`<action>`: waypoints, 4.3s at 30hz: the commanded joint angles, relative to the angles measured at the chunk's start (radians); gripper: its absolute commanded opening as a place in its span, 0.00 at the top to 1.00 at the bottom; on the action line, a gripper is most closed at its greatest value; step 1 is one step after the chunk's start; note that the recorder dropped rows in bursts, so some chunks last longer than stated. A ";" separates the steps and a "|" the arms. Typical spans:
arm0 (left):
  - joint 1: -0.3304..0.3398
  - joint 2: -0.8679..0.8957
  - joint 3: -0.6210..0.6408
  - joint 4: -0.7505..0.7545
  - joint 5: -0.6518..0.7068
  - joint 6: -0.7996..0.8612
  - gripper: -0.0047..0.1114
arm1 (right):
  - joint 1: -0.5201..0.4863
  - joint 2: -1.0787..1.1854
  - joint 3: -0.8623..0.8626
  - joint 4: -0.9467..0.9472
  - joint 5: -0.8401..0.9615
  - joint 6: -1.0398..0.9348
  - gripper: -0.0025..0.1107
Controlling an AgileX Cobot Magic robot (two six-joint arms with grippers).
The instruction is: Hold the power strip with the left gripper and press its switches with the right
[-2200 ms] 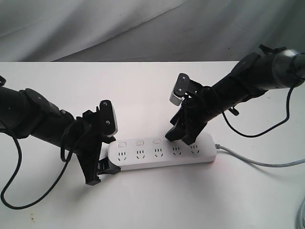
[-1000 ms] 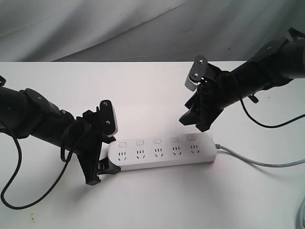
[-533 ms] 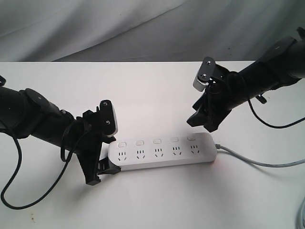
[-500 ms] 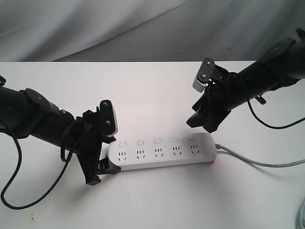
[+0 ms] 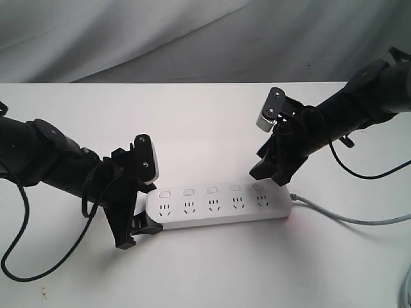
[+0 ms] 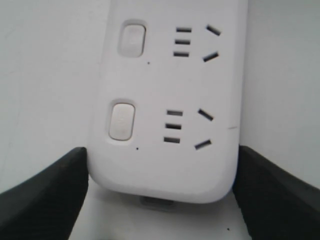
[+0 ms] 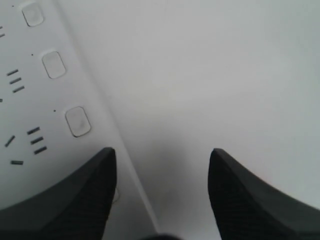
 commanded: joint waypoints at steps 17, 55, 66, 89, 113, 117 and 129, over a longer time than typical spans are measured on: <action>0.001 0.001 -0.006 0.003 -0.009 -0.002 0.48 | 0.000 0.050 0.006 -0.040 0.027 0.005 0.52; 0.001 0.001 -0.006 0.003 -0.009 -0.002 0.48 | -0.037 0.077 0.006 -0.027 -0.015 0.005 0.53; 0.001 0.001 -0.006 0.003 -0.009 -0.002 0.48 | -0.037 0.077 0.006 -0.026 -0.009 0.008 0.55; 0.001 0.001 -0.006 0.003 -0.009 -0.002 0.48 | -0.037 0.115 0.006 -0.102 0.030 0.016 0.55; 0.001 0.001 -0.006 0.003 -0.009 -0.002 0.48 | -0.034 -0.102 0.006 0.015 0.034 0.019 0.55; 0.001 0.001 -0.006 0.003 -0.009 -0.002 0.48 | -0.034 -0.204 0.006 0.015 0.030 0.019 0.55; 0.001 0.001 -0.006 0.003 -0.009 -0.002 0.48 | -0.034 -0.544 0.050 0.030 0.060 0.115 0.79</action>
